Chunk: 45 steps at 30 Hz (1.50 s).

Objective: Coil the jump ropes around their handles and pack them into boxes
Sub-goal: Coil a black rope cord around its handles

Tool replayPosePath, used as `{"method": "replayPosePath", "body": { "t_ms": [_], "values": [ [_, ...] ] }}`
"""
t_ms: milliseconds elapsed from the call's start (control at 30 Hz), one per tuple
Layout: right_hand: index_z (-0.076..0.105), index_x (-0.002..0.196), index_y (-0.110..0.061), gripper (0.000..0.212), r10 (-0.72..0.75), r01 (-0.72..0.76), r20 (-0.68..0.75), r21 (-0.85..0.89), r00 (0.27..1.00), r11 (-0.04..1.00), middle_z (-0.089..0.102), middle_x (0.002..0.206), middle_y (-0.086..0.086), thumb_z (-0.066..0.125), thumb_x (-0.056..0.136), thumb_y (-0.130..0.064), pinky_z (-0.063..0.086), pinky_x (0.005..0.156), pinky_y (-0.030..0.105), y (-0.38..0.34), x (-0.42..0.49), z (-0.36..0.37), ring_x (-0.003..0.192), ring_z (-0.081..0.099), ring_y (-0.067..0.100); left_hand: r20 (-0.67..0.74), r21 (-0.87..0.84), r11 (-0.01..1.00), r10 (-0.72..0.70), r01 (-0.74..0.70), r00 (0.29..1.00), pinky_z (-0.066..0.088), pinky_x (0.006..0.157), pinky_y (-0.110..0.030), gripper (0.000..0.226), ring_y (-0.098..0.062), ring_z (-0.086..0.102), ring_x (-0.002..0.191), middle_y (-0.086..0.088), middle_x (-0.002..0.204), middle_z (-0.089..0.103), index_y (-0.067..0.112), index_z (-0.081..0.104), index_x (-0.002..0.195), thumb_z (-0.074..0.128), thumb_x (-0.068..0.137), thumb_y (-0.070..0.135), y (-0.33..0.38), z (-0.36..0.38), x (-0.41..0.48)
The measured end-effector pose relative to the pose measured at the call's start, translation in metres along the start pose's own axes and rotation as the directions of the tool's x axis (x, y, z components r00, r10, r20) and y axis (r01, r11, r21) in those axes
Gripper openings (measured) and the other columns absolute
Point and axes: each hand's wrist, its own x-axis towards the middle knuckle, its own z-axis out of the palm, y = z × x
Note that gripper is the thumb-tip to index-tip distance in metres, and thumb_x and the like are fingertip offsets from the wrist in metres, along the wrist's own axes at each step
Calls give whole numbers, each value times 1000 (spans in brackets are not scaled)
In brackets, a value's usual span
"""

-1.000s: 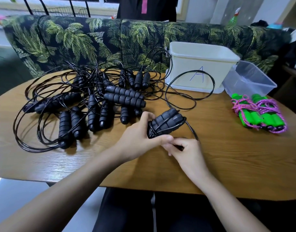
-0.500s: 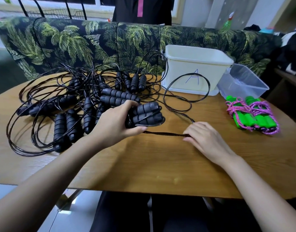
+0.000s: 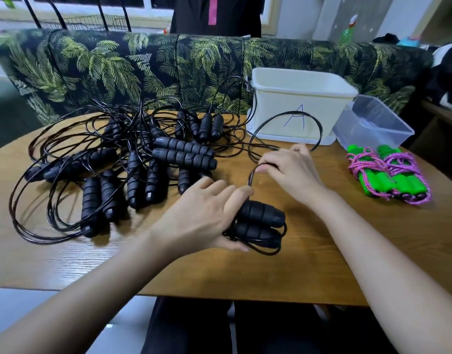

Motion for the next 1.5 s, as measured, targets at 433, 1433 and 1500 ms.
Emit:
{"method": "replayPosePath", "body": {
  "t_ms": [433, 1433, 1500],
  "values": [
    [69, 71, -22, 35, -81, 83, -268, -5, 960, 997, 60, 61, -15, 52, 91, -46, 35, 83, 35, -90, -34, -19, 59, 47, 11, 58, 92, 832, -553, 547, 831, 44, 52, -34, 110, -27, 60, 58, -6, 67, 61, -3, 54, 110, 54, 48, 88, 3, 6, 10],
    [70, 99, -16, 18, -195, 186, -20, -216, 981, 959, 62, 70, -3, 56, 94, -27, 46, 47, 29, -16, -94, 30, 61, 62, 21, -108, 24, 903, -424, 428, 899, 45, 63, -37, 77, -27, 60, 72, -4, 87, 59, 17, 58, 124, 48, 75, 75, -20, 19, -10],
    [63, 84, -16, 28, -166, 161, 2, -238, 986, 958, 61, 69, -5, 45, 96, -34, 37, 46, 26, -9, -92, 25, 61, 58, 19, -120, 51, 912, -398, 406, 909, 44, 63, -37, 78, -28, 59, 72, -5, 88, 59, 16, 58, 124, 48, 77, 77, -25, 20, -13]
  ]
}}
